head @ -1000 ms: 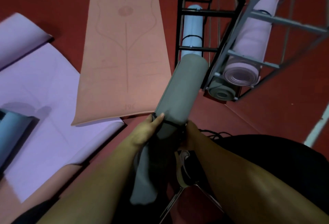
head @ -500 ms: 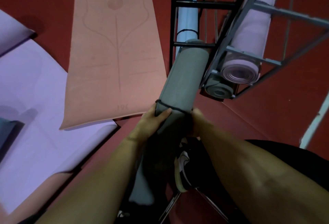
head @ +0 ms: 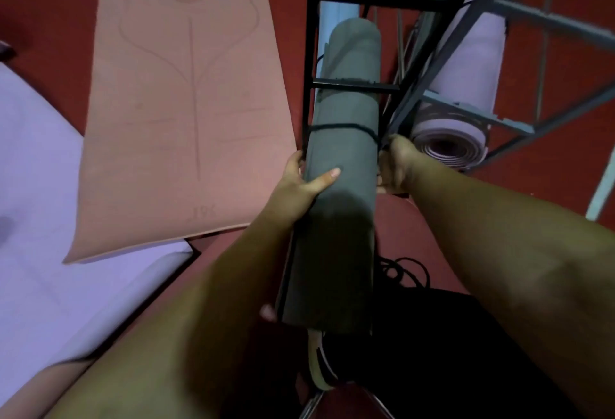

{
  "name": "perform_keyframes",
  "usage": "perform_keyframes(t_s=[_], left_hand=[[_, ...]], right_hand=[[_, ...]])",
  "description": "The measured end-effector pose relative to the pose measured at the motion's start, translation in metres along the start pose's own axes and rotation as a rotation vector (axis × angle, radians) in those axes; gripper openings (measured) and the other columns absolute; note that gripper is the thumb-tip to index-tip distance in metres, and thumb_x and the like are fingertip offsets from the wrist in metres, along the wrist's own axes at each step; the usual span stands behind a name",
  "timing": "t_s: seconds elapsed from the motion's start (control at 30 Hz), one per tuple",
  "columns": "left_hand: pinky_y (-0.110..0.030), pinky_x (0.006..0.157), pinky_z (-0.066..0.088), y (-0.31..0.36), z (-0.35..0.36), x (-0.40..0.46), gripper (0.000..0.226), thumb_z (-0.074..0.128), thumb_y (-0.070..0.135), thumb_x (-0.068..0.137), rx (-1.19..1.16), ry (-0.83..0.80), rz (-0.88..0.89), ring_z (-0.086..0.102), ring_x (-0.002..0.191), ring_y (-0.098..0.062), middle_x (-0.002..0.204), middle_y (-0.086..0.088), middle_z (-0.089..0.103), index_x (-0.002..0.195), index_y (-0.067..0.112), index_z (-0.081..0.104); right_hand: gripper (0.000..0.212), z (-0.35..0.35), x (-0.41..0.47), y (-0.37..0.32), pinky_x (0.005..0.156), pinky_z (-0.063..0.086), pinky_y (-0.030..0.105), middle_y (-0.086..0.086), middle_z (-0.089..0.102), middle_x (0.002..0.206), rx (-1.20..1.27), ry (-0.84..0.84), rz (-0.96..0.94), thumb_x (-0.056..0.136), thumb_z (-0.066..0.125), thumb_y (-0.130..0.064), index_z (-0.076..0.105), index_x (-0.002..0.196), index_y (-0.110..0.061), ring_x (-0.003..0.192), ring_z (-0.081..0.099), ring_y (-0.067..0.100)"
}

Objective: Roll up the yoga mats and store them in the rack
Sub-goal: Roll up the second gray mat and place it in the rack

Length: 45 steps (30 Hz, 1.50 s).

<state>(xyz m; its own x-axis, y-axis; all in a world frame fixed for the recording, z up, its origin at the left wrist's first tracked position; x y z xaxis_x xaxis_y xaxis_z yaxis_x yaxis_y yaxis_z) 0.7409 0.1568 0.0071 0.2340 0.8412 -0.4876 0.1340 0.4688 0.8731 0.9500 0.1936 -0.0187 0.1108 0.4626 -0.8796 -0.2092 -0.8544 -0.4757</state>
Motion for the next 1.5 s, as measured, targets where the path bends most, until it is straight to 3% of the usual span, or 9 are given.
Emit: perform_keyframes(t_s=[0.13,0.3,0.57,0.73,0.9,1.0,1.13,1.4,1.5], left_hand=[[-0.035,0.092,0.055,-0.029,0.014,-0.008,0.099,0.087,0.056,0.062,-0.241,-0.066,-0.279,0.066,0.103,-0.018,0.115,-0.001,0.062,0.138,0.015,0.038],[-0.045,0.097,0.054,-0.038,0.026,-0.004,0.108,0.092,0.050,0.048,-0.249,0.012,-0.218,0.065,0.109,-0.024,0.122,-0.003,0.063,0.139,0.022,0.042],[-0.035,0.095,0.052,-0.042,0.021,-0.007,0.095,0.087,0.044,0.069,-0.024,0.072,-0.150,0.058,0.111,-0.017,0.120,0.009,0.055,0.145,0.030,0.033],[-0.031,0.091,0.053,-0.018,0.018,0.003,0.083,0.082,0.043,0.077,0.087,0.108,-0.044,0.061,0.108,-0.015,0.123,0.005,0.059,0.145,0.027,0.037],[-0.031,0.093,0.054,0.019,0.015,0.031,0.071,0.077,0.035,0.085,0.064,0.120,0.004,0.065,0.105,-0.011,0.122,0.007,0.059,0.143,0.017,0.039],[-0.010,0.067,0.052,0.020,0.020,0.036,0.052,0.070,0.024,0.092,0.000,0.076,-0.024,0.062,0.079,0.011,0.107,0.015,0.056,0.130,0.019,0.036],[-0.019,0.065,0.057,-0.005,0.025,0.023,0.063,0.075,0.035,0.086,-0.087,0.043,-0.191,0.071,0.081,-0.003,0.118,-0.004,0.066,0.131,0.009,0.041],[-0.033,0.079,0.060,-0.031,0.030,0.008,0.108,0.090,0.064,0.047,-0.087,0.082,-0.193,0.072,0.095,-0.014,0.116,0.000,0.070,0.134,0.016,0.046],[-0.028,0.074,0.059,-0.020,0.032,0.014,0.089,0.089,0.053,0.059,-0.075,0.125,-0.147,0.073,0.088,-0.010,0.113,0.001,0.069,0.130,0.016,0.049]], right_hand=[[0.061,-0.004,0.015,-0.016,0.083,0.049,0.033,0.011,0.070,0.109,0.046,-0.068,-0.104,0.096,0.024,-0.058,0.060,0.118,-0.016,0.095,0.065,0.026],[0.056,0.003,0.004,0.013,0.093,0.049,0.038,0.000,0.072,0.112,0.043,-0.145,-0.217,0.088,0.054,-0.066,0.065,0.118,-0.021,0.107,0.064,0.019],[0.077,0.002,-0.066,0.126,0.098,0.045,0.064,-0.003,0.070,0.116,-0.030,-0.283,-0.205,0.077,0.075,-0.044,0.038,0.144,-0.035,0.104,0.068,0.024],[0.045,0.022,-0.052,0.112,0.066,0.058,0.026,0.006,0.071,0.110,0.192,-0.157,-0.351,0.093,0.060,-0.009,0.051,0.136,-0.017,0.088,0.073,0.014],[0.051,0.016,-0.021,0.059,0.084,0.058,0.040,0.009,0.066,0.126,0.211,-0.142,-0.416,0.094,0.063,-0.023,0.046,0.142,-0.017,0.105,0.069,0.026],[0.066,0.008,-0.009,0.026,0.087,0.057,0.038,0.005,0.064,0.128,0.148,-0.043,-0.479,0.086,0.072,-0.040,0.044,0.143,-0.020,0.104,0.070,0.020],[0.082,0.005,-0.002,0.028,0.094,0.055,0.041,0.003,0.060,0.134,0.148,-0.079,-0.418,0.085,0.073,-0.040,0.029,0.151,-0.020,0.110,0.067,0.019],[0.024,0.006,-0.036,0.088,0.077,0.058,0.044,0.002,0.075,0.104,0.088,-0.186,-0.362,0.095,0.061,-0.031,0.059,0.118,-0.030,0.093,0.073,0.023],[0.016,0.007,-0.028,0.078,0.081,0.056,0.042,-0.001,0.076,0.096,0.118,-0.193,-0.383,0.097,0.056,-0.024,0.062,0.112,-0.026,0.087,0.074,0.019]])
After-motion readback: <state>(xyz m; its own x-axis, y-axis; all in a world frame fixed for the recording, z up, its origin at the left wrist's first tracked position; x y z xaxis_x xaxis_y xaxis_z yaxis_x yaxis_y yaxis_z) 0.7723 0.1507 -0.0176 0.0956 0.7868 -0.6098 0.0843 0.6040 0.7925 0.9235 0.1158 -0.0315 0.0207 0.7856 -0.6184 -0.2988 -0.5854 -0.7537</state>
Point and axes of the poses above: each hand's wrist, its own x-axis towards the middle knuckle, its own z-axis out of the palm, y = z × x, the point moved 4 cm from there along x, towards the middle knuckle
